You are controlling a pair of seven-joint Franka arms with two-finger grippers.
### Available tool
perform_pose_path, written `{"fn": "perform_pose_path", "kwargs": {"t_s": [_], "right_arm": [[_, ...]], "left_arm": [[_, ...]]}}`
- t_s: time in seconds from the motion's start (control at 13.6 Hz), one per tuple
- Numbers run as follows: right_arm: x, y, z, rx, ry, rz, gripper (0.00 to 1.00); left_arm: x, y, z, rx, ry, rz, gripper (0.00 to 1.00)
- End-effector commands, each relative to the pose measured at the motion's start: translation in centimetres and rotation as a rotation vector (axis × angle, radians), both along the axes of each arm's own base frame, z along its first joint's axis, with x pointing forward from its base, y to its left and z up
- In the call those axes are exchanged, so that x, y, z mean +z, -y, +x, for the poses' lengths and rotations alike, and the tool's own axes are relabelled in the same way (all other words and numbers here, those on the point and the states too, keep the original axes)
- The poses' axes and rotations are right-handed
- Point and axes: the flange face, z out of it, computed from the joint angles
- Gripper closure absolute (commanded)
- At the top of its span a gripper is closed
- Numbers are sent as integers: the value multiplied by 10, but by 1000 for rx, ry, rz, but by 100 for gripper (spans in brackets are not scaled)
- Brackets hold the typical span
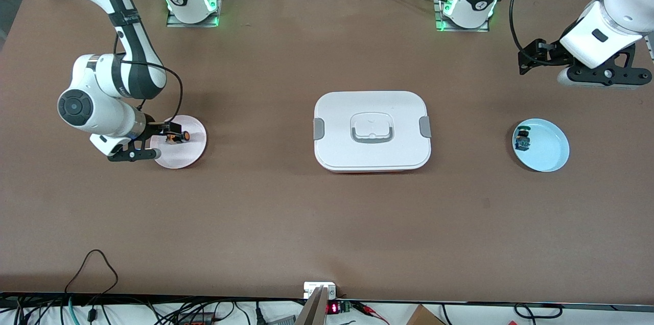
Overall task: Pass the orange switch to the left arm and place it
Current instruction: 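Lower the open right gripper over the orange switch on the plate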
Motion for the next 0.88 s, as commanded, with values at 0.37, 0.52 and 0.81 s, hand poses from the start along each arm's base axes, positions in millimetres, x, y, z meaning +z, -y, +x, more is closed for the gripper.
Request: {"fn": "perform_pose_path", "kwargs": {"t_s": [0.37, 0.52, 0.81], "right_arm": [[-33, 3, -14, -37, 11, 21, 0], [-36, 3, -15, -77, 3, 55, 0], [-43, 3, -15, -7, -1, 63, 0]], "left_arm": [[5, 3, 4, 8, -2, 25, 0], [5, 3, 4, 8, -3, 26, 0], [5, 4, 3, 10, -6, 26, 0]]}}
